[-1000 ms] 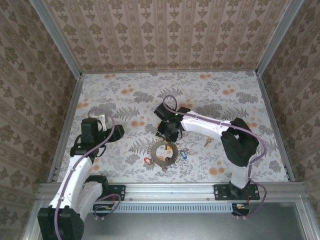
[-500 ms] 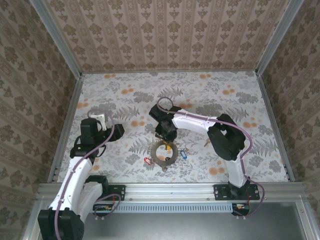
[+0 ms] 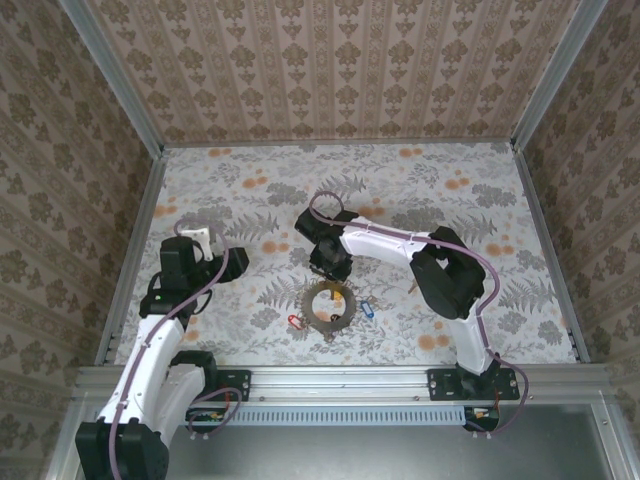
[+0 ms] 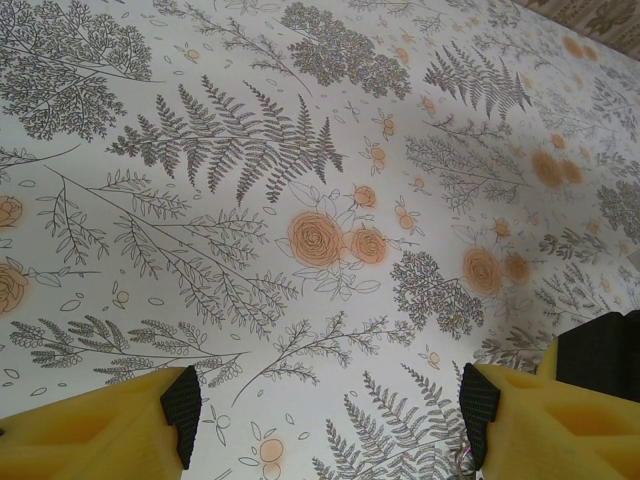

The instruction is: Put the keys on the keyring

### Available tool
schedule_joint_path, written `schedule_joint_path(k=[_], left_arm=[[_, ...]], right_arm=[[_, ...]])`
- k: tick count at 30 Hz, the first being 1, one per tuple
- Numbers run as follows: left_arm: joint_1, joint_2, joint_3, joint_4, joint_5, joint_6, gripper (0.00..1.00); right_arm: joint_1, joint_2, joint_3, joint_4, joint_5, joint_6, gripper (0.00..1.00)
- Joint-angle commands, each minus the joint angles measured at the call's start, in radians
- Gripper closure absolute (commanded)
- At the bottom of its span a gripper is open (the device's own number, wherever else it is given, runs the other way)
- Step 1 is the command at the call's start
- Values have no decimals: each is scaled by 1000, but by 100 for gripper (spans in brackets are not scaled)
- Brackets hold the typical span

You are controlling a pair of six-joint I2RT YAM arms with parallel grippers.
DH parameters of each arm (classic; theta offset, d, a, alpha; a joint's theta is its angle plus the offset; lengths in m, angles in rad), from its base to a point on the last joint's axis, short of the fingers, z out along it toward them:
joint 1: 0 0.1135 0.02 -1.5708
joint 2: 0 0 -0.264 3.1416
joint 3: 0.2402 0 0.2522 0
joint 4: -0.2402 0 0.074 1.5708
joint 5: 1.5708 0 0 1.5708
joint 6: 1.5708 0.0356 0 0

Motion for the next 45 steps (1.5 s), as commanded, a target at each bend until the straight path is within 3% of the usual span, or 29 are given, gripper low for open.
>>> schedule_joint_path(k=[1,7,11,22,28,32,42,45], left_arm=[[7,-22,-15,15,17,25,28],[7,-24,-16,16,21,25,28],[9,-28,-19,15,22,24,29],[8,-33,-29,36,35,16,29],[8,-35,-31,46,62,23,29],[6,-48,-43,82,147,82,29],[-78,-67,-80,287,477,320,28],[-127,-66,-75,325,483,393,26]], right_arm=[[5,23,-1,-25,11,2,75],[6,23,-24,-6,5,21,78],[7,24,-37,9,-5,32,85],[6,27,-62,50,-11,46,86],[6,21,-57,60,4,22,100],[5,-19,-46,57,15,-33,100],[-52,-211,-52,70,-53,-399,100],[-96,-253,-51,59,-143,-476,100]])
